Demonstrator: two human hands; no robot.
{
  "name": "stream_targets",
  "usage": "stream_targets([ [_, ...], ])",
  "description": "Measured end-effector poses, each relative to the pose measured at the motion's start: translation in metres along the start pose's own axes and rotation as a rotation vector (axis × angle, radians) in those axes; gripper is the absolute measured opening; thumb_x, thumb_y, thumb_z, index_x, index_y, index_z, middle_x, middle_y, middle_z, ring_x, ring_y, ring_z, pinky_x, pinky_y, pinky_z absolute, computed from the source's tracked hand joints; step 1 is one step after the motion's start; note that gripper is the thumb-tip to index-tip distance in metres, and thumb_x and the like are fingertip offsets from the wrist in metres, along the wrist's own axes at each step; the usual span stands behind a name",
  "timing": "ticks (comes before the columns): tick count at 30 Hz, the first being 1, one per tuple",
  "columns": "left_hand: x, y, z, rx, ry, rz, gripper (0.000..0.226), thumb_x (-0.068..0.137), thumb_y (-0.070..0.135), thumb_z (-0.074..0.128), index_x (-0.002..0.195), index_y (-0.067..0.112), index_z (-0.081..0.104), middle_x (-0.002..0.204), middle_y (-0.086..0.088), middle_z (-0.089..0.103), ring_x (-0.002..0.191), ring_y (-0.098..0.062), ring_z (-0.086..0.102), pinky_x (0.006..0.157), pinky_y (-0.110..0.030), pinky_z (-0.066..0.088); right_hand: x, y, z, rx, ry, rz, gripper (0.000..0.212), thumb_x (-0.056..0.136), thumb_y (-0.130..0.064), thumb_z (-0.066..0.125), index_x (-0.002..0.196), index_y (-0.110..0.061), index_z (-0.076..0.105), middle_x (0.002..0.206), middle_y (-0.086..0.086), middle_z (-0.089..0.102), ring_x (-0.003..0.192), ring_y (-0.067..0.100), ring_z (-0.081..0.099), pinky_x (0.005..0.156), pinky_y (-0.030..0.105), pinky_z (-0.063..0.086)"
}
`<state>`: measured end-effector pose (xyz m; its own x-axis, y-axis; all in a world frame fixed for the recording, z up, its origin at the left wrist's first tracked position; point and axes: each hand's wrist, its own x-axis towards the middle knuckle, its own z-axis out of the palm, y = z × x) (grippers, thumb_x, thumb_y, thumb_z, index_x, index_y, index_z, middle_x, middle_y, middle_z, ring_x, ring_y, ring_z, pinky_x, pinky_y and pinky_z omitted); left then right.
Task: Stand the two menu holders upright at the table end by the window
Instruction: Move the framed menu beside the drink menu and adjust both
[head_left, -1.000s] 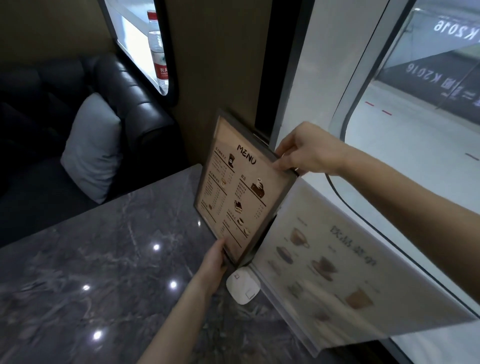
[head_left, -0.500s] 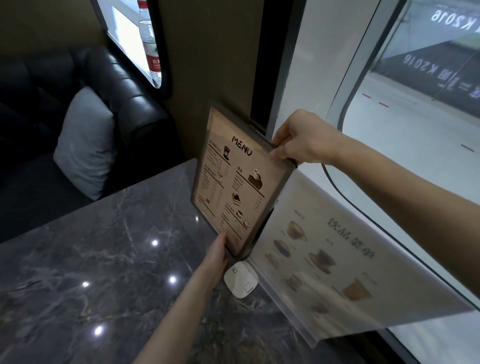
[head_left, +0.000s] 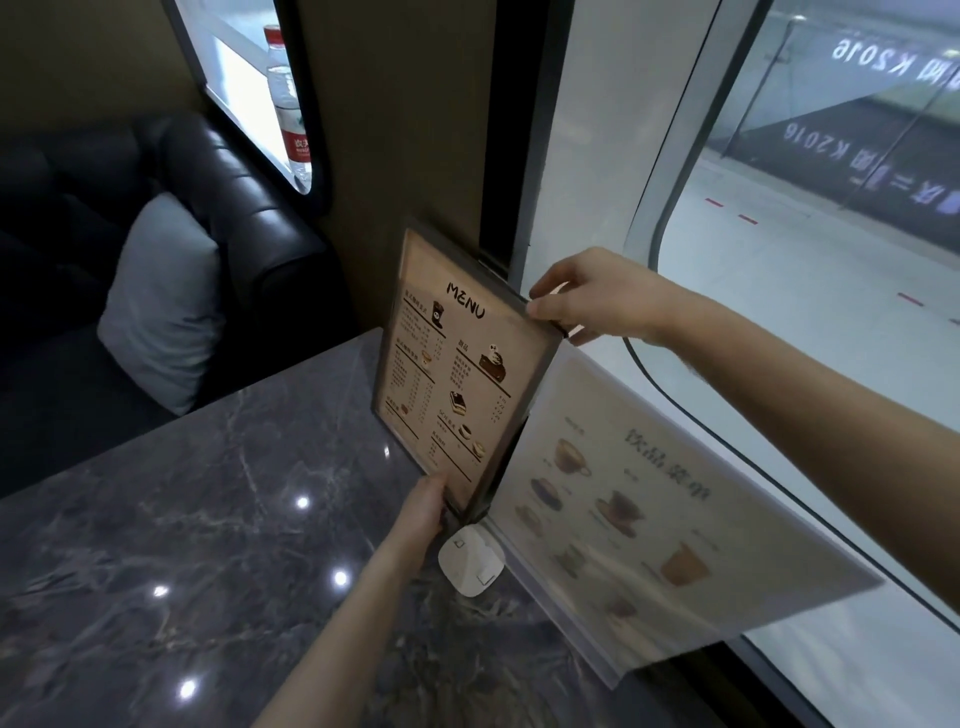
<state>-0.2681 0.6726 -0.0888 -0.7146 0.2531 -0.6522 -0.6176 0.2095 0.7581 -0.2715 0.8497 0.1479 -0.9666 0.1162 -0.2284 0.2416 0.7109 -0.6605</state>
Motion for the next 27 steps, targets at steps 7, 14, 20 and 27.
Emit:
stream_targets([
  [7, -0.051, 0.000, 0.015, 0.352, 0.239, 0.447, 0.026, 0.093, 0.014, 0.043, 0.098, 0.006, 0.067, 0.094, -0.004, 0.064, 0.090, -0.021, 0.059, 0.075, -0.029, 0.044, -0.048, 0.011, -0.008, -0.046, 0.245, -0.147, 0.024, 0.090, -0.021, 0.050, 0.110, -0.011, 0.058, 0.088, 0.005, 0.069, 0.076, 0.011, 0.066, 0.067, 0.019, 0.049],
  [14, -0.093, -0.076, 0.043, 0.705, 0.180, 0.654, 0.038, 0.093, 0.011, 0.044, 0.129, 0.002, 0.047, 0.137, -0.015, 0.047, 0.124, -0.028, 0.044, 0.097, -0.019, 0.023, -0.112, 0.038, -0.005, -0.059, 0.244, -0.059, 0.034, 0.092, -0.037, 0.041, 0.111, -0.016, 0.058, 0.096, 0.003, 0.068, 0.085, 0.016, 0.064, 0.079, 0.032, 0.051],
  [20, -0.092, -0.126, 0.067, 1.236, -0.052, 0.627, 0.081, 0.075, 0.052, -0.001, 0.148, 0.019, -0.002, 0.151, 0.003, -0.019, 0.140, -0.017, -0.020, 0.109, -0.031, -0.012, -0.135, 0.056, 0.008, -0.215, 0.126, -0.054, 0.041, 0.091, -0.044, 0.040, 0.123, -0.021, 0.051, 0.104, -0.001, 0.062, 0.094, 0.015, 0.055, 0.080, 0.028, 0.038],
  [27, -0.077, -0.133, 0.065, 1.387, -0.117, 0.564, 0.076, 0.082, 0.062, -0.008, 0.147, 0.022, -0.005, 0.153, 0.006, -0.017, 0.136, -0.012, -0.024, 0.116, -0.041, -0.005, -0.135, 0.061, 0.014, -0.267, 0.285, -0.148, 0.023, 0.092, -0.026, 0.047, 0.091, -0.013, 0.066, 0.058, -0.014, 0.053, 0.054, 0.004, 0.047, 0.054, 0.012, 0.033],
])
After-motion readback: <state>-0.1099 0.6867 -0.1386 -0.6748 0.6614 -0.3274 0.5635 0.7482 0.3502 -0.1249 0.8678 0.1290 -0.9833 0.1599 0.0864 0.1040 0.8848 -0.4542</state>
